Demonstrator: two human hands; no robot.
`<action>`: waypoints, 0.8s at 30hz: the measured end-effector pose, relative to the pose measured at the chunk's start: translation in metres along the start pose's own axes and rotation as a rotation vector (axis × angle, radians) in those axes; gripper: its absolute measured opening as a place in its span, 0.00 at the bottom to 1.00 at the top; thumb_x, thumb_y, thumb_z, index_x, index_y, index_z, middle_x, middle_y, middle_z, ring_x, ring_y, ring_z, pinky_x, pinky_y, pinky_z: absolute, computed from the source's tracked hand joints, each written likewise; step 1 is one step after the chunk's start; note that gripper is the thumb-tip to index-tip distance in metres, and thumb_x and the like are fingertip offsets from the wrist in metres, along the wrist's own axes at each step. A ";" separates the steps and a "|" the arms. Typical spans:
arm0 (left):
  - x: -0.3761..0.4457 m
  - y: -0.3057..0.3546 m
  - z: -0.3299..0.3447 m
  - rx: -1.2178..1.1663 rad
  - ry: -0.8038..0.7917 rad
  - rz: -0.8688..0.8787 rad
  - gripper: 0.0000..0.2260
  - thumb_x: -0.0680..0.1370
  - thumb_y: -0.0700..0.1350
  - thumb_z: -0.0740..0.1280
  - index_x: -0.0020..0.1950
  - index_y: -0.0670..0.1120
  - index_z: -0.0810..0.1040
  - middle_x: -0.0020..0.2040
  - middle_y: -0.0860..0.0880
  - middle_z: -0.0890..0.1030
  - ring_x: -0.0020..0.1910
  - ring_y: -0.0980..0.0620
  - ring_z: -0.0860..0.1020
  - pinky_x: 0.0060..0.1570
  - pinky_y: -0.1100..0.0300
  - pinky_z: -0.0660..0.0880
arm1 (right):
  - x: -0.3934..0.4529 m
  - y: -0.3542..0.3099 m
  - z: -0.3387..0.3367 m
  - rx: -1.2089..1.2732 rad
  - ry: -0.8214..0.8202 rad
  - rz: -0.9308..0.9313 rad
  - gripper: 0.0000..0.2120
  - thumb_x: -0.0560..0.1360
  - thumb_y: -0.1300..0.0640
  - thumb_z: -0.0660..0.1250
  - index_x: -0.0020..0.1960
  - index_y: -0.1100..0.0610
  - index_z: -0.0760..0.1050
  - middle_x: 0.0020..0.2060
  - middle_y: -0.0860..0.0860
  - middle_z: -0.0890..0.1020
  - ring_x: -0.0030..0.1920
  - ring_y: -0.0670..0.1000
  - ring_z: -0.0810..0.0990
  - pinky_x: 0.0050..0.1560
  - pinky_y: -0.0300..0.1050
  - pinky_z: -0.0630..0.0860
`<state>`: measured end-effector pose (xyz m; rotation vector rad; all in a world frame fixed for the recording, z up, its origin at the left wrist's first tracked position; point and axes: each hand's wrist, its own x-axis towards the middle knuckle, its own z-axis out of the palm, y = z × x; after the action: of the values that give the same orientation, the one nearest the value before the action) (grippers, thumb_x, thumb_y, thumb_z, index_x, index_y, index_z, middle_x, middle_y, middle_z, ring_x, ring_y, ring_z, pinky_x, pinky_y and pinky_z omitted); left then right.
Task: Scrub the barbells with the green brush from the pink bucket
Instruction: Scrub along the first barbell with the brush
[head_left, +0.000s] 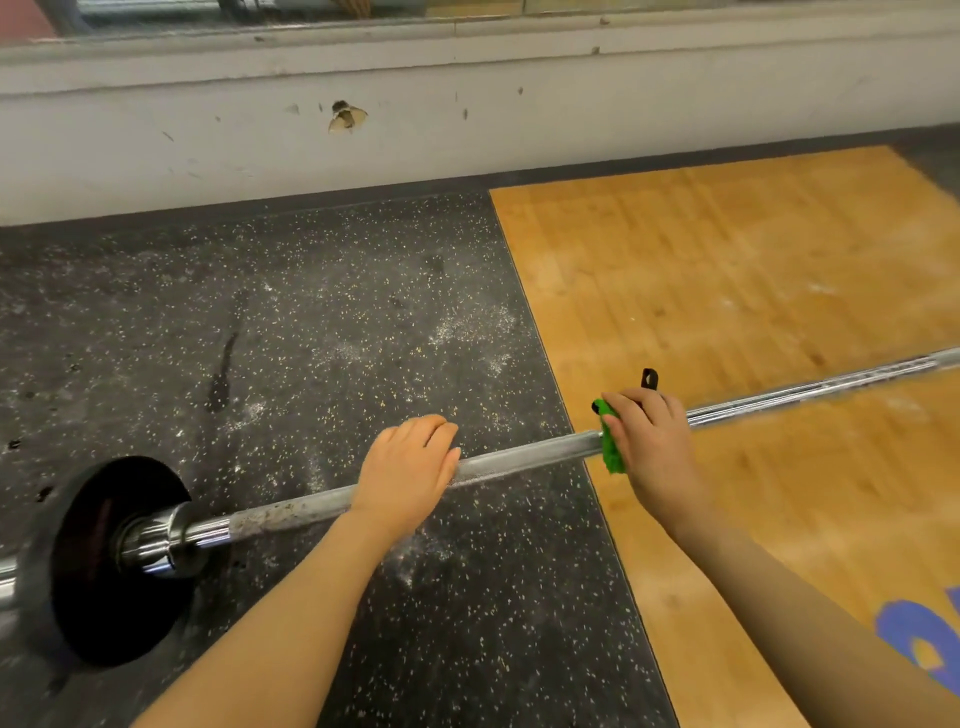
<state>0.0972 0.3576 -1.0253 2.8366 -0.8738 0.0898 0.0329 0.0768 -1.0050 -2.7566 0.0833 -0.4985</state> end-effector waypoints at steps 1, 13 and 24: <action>0.006 0.006 -0.005 -0.010 -0.004 0.005 0.21 0.80 0.52 0.51 0.58 0.45 0.79 0.55 0.50 0.81 0.51 0.49 0.80 0.49 0.53 0.77 | 0.003 0.002 -0.005 -0.017 0.018 0.017 0.22 0.79 0.50 0.54 0.57 0.63 0.79 0.52 0.58 0.80 0.52 0.56 0.70 0.51 0.53 0.73; 0.037 0.110 -0.024 -0.307 -0.109 -0.062 0.20 0.83 0.49 0.56 0.74 0.45 0.63 0.75 0.45 0.64 0.72 0.45 0.62 0.70 0.50 0.59 | -0.030 -0.020 -0.062 -0.307 0.055 0.130 0.17 0.80 0.51 0.59 0.54 0.63 0.79 0.47 0.58 0.80 0.46 0.62 0.76 0.46 0.54 0.74; 0.028 0.122 0.004 -0.323 -0.064 0.099 0.18 0.78 0.45 0.64 0.68 0.44 0.70 0.65 0.46 0.74 0.64 0.45 0.72 0.64 0.50 0.67 | -0.014 0.033 -0.088 -0.476 -0.061 -0.088 0.19 0.81 0.51 0.55 0.51 0.64 0.78 0.46 0.61 0.79 0.42 0.62 0.77 0.46 0.55 0.75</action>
<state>0.0511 0.2420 -1.0082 2.5091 -0.9455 -0.1196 -0.0109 0.0194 -0.9429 -3.2503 0.0742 -0.4648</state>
